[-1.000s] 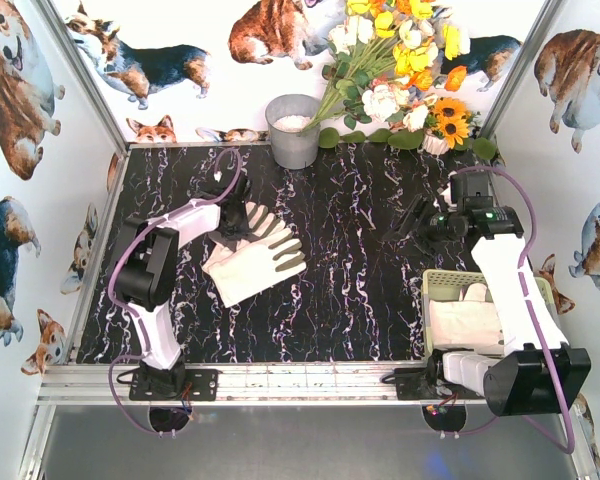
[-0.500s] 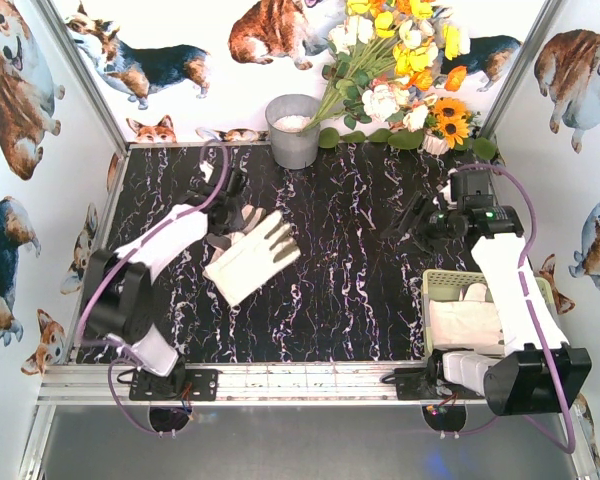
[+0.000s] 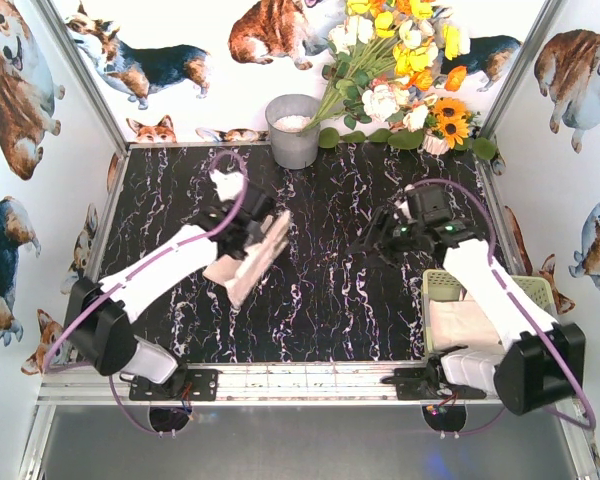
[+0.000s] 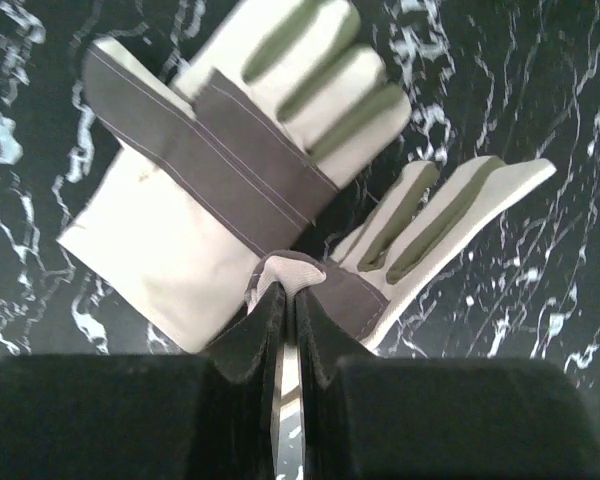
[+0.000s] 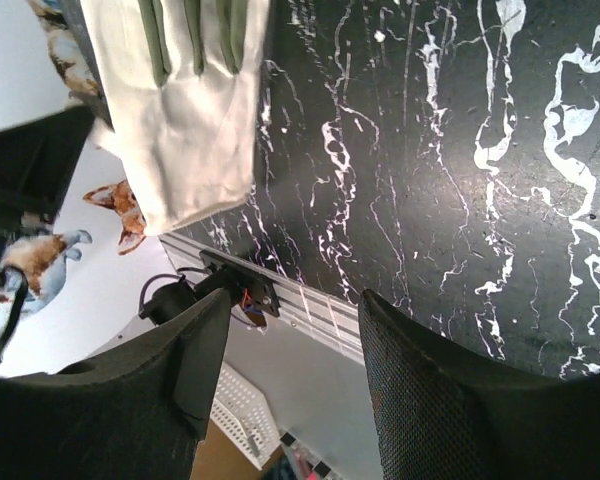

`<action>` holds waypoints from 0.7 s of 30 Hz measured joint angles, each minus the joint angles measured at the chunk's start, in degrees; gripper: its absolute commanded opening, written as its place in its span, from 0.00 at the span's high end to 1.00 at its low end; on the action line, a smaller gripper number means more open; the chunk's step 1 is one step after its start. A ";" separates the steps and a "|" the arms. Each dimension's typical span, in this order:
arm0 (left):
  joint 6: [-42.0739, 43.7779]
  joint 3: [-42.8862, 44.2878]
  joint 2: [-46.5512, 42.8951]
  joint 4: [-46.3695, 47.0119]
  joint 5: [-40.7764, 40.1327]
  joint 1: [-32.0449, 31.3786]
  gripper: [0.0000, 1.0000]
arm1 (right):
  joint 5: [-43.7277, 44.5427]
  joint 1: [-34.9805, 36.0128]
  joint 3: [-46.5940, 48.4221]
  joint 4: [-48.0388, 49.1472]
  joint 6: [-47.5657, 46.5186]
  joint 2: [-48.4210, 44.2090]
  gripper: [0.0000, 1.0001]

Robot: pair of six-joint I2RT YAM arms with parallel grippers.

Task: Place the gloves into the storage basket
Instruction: Pick up the glove, then place the glove at the center of the board.

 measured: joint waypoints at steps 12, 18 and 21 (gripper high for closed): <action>-8.28 5.49 11.50 -2.32 1.44 -11.76 1.00 | -0.68 2.34 -1.95 10.54 3.02 16.70 0.61; -9.40 7.54 12.33 -2.08 2.62 -15.02 1.00 | -1.97 4.79 -2.69 14.71 4.79 20.81 0.68; -9.99 8.66 11.87 -1.95 1.60 -15.50 1.00 | -2.64 6.84 -2.62 16.35 5.75 22.75 0.68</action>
